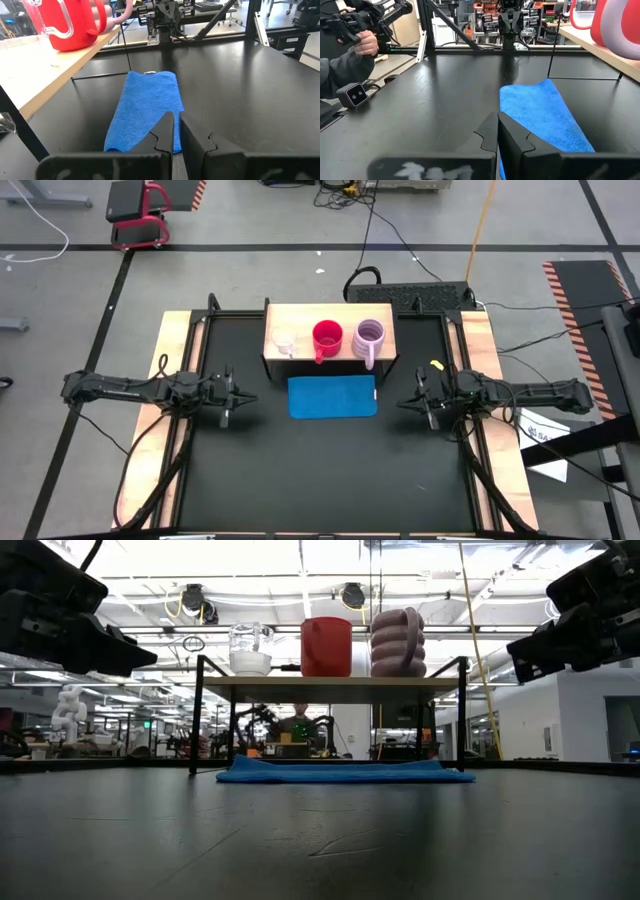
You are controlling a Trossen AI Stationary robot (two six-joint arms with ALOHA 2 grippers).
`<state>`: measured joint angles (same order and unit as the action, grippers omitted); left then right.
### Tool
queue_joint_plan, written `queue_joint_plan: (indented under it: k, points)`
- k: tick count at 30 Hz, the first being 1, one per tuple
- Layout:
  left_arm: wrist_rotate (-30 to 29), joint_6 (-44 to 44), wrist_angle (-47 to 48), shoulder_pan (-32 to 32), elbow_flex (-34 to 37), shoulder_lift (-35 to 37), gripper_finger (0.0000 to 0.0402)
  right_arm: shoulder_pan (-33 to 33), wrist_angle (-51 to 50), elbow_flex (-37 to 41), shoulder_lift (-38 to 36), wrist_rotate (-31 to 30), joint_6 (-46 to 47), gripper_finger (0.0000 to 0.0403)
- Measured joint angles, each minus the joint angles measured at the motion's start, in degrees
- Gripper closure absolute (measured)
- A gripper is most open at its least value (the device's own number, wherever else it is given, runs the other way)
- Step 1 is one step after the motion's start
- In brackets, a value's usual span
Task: Stack small to large cups/mugs on shelf
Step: Return to Home Position
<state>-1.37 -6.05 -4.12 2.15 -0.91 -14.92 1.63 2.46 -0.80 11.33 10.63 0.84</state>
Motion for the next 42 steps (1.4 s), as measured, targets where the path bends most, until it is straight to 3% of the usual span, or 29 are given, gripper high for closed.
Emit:
queue_joint_plan:
  k: [17,42]
  points:
    - [-0.2,5.17,0.02,0.0,0.0,0.0,0.0371,0.0,3.29,0.0,-0.01,0.11,0.02,0.0403]
    - [-0.22,4.84,0.0,0.0,0.0,0.0,0.0371,0.0,3.13,0.0,-0.01,0.02,0.0,0.0403]
